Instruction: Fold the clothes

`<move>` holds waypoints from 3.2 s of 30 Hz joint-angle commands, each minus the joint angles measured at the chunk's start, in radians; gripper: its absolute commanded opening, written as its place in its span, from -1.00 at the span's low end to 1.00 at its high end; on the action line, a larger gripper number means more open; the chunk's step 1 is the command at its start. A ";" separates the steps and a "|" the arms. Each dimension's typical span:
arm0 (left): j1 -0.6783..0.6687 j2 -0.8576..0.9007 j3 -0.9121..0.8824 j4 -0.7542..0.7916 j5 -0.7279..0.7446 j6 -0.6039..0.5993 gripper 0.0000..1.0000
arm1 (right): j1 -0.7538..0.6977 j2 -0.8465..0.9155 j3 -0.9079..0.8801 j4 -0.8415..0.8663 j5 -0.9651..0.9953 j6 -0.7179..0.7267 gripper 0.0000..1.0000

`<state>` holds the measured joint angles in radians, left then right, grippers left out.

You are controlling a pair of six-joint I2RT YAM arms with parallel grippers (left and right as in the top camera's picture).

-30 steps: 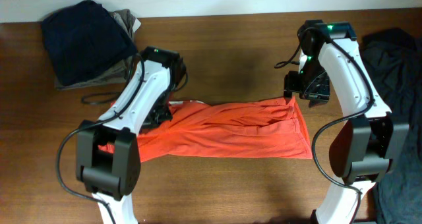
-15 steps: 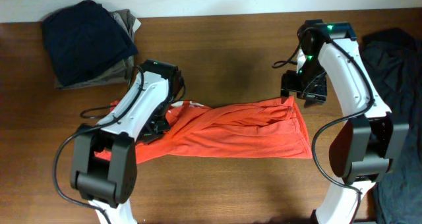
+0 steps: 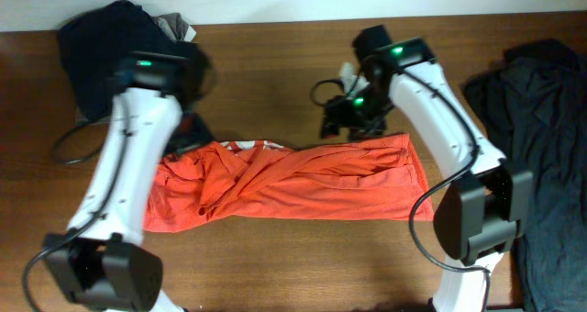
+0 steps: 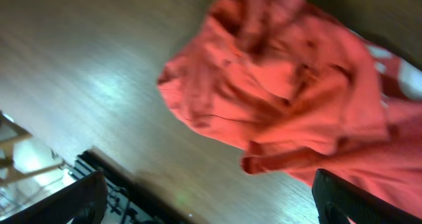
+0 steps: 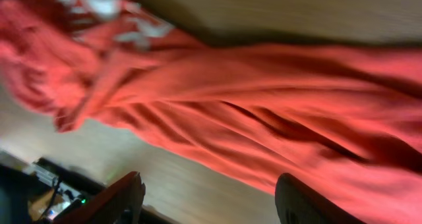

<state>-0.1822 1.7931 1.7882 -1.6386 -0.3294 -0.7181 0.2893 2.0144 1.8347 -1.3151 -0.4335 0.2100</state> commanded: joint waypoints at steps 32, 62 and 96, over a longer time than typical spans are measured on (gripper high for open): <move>0.329 -0.029 0.013 -0.001 0.059 0.092 0.98 | 0.424 0.243 0.016 0.602 0.071 -0.014 0.14; 0.329 -0.029 0.013 0.003 0.060 0.141 0.98 | 0.471 0.289 0.016 0.654 0.183 -0.037 0.10; 0.329 -0.029 0.013 0.014 0.048 0.148 0.98 | 0.491 0.223 0.343 0.237 -0.089 -0.011 -0.93</move>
<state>0.1444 1.7805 1.7916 -1.6299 -0.2665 -0.5827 0.7704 2.2837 2.1212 -1.0481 -0.3725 0.1913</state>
